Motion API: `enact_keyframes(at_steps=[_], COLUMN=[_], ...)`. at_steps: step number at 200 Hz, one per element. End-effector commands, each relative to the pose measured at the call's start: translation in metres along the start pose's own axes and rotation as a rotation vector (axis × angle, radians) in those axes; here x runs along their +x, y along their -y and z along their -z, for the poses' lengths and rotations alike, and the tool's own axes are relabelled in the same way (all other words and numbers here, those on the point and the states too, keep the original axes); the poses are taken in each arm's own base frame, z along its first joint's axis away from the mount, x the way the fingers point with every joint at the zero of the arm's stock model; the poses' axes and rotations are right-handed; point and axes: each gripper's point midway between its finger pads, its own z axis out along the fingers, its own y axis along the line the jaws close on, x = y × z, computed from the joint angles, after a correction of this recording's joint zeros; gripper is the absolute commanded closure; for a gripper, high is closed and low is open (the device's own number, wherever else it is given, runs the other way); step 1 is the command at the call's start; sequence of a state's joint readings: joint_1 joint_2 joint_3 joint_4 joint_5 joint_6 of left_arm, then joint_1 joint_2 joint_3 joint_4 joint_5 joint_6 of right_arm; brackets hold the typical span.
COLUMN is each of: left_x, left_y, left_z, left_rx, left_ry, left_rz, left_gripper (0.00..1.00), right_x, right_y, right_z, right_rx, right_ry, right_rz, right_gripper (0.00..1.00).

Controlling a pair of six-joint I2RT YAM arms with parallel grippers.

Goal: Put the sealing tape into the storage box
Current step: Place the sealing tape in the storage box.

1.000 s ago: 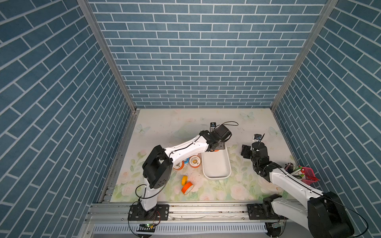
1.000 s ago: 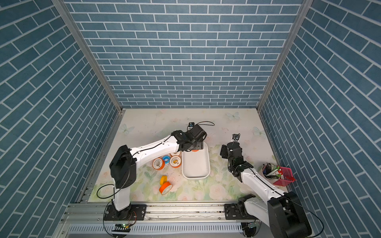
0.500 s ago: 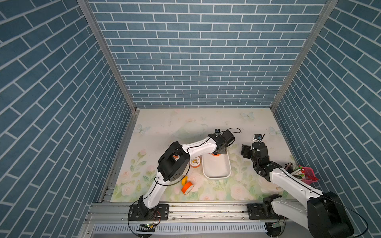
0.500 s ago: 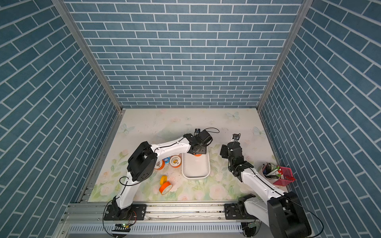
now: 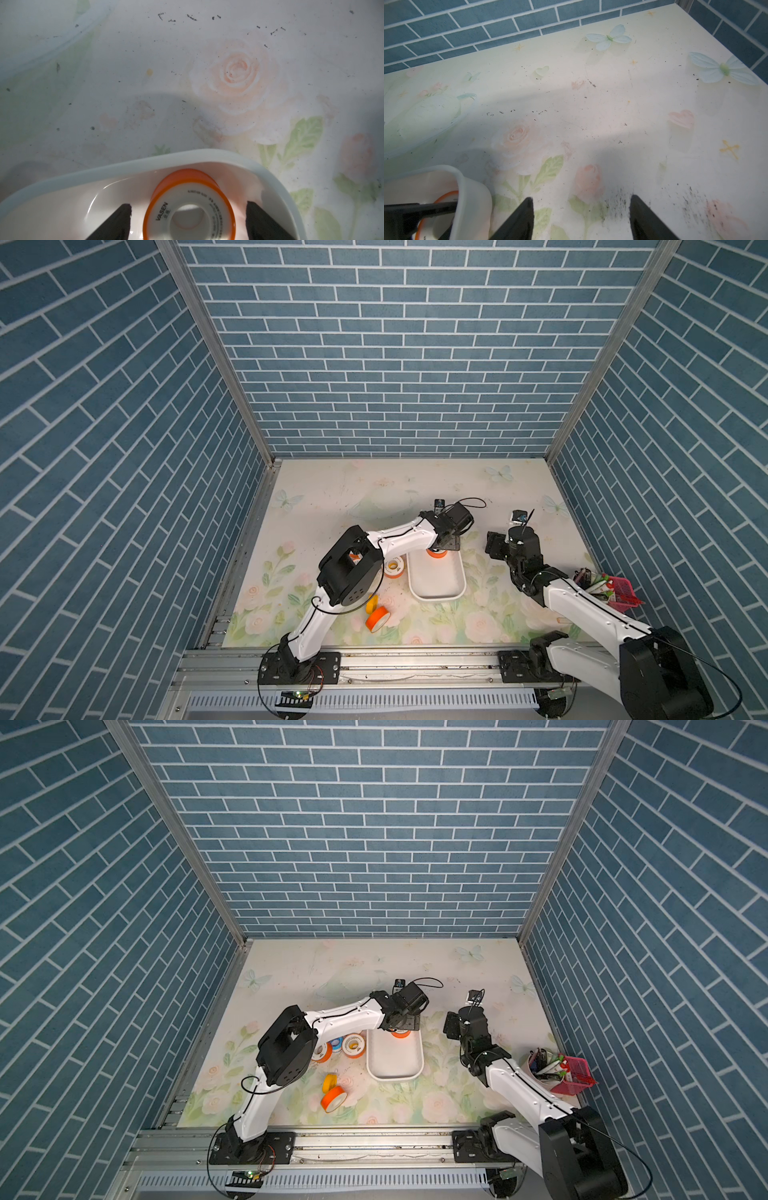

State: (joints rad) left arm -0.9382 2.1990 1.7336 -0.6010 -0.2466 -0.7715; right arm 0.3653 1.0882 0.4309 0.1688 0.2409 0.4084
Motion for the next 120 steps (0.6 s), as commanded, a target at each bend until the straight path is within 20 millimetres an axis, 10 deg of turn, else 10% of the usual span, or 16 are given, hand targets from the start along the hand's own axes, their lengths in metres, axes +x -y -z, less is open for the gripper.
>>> enact_keyframes(at_steps=[1, 53, 120], left_x=[-0.009, 0.001, 0.04], left_y=[-0.002, -0.031, -0.045], left_z=[0.022, 0.065, 0.034], left_rx=[0.0, 0.003, -0.041], left_ry=[0.032, 0.042, -0.064], left_rz=[-0.032, -0.054, -0.112], left_gripper=[0.1, 0.41, 0.89], right_x=[0.0, -0.001, 0.0], right_y=[0.001, 0.0, -0.001], right_z=[0.0, 0.001, 0.0], right_rx=[-0.002, -0.006, -0.009], right_ry=[0.003, 0.005, 0.001], right_rz=[-0.022, -0.021, -0.019], right_gripper=[0.27, 0.28, 0.28])
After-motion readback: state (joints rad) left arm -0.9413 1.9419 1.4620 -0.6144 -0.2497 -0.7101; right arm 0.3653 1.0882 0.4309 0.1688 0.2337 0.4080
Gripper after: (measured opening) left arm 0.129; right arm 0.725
